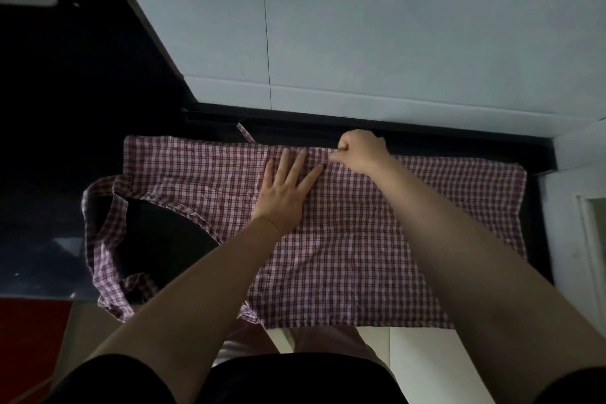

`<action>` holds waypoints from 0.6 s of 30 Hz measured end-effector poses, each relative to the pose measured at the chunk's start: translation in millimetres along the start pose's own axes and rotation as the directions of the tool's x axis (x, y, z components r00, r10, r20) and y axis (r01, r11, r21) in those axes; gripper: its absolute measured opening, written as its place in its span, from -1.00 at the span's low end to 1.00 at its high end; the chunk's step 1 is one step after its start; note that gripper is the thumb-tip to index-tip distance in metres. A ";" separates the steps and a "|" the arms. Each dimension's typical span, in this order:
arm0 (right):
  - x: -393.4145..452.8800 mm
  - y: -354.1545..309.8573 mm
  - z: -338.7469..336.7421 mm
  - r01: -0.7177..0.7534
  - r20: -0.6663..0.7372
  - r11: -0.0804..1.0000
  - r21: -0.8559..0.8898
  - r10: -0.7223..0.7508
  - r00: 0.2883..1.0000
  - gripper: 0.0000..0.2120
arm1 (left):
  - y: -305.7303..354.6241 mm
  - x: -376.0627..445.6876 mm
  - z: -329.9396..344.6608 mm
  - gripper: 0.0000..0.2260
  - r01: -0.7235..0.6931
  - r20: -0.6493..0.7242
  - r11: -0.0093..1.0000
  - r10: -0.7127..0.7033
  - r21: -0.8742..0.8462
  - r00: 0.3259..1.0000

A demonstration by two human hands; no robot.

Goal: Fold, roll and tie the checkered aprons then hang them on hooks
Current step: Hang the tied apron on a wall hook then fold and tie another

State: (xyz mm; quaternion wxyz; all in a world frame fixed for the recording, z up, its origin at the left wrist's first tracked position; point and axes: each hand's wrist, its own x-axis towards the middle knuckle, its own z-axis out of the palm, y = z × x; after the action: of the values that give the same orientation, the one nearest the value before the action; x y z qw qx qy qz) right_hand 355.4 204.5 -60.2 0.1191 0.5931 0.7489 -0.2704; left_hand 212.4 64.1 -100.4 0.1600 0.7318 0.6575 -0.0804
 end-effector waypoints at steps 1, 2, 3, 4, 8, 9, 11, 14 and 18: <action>-1.1 2.0 -0.3 -0.033 -0.096 0.997 -0.065 0.026 0.995 -0.75 | -1.3 0.4 0.3 -0.26 0.005 0.005 1.000 -0.005 -0.006 1.000; -2.6 4.7 2.3 -0.061 -0.229 0.990 -0.126 0.031 0.973 -0.81 | -1.4 0.3 0.1 -0.26 0.010 0.002 1.000 -0.010 -0.010 1.000; -5.4 5.7 7.0 -0.071 -0.359 0.981 -0.179 0.002 0.933 -0.86 | -0.8 -1.0 0.3 -0.27 0.011 -0.013 1.000 -0.011 -0.006 1.000; -9.0 4.3 12.4 -0.052 -0.452 0.974 -0.222 -0.055 0.890 -0.90 | 0.4 -2.2 0.1 -0.31 0.008 -0.036 1.000 -0.008 0.006 0.999; -34.5 -11.4 51.4 0.290 -0.475 0.902 -0.321 -0.418 0.774 -0.93 | 1.7 -2.8 2.2 -0.45 -0.002 -0.081 1.000 0.003 0.014 0.997; -40.6 -10.5 63.4 0.358 -0.432 0.877 -0.320 -0.472 0.769 -0.89 | 0.6 -1.9 3.0 -0.45 -0.001 -0.084 1.000 0.001 -0.003 0.996; -46.0 0.8 78.9 0.306 -0.420 0.904 -0.300 -0.413 0.808 -0.72 | -3.3 0.4 3.5 -0.42 0.001 -0.076 1.000 -0.003 -0.027 0.997; -42.8 14.2 74.4 -0.033 -0.433 0.969 -0.243 -0.078 0.898 -0.53 | -10.1 6.3 -0.5 -0.39 0.002 -0.025 1.000 -0.002 0.008 1.000; -48.9 4.1 71.1 -0.026 -0.417 0.986 -0.167 -0.047 0.908 -0.45 | -11.5 19.7 -13.4 -0.32 0.049 0.025 0.997 -0.051 0.055 0.998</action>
State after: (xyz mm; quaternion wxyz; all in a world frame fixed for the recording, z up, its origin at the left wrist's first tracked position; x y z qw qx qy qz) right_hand 362.3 125.9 -95.6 0.0038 0.6212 0.7803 -0.0731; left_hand 202.1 88.0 -95.8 0.1467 0.7181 0.6710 -0.1116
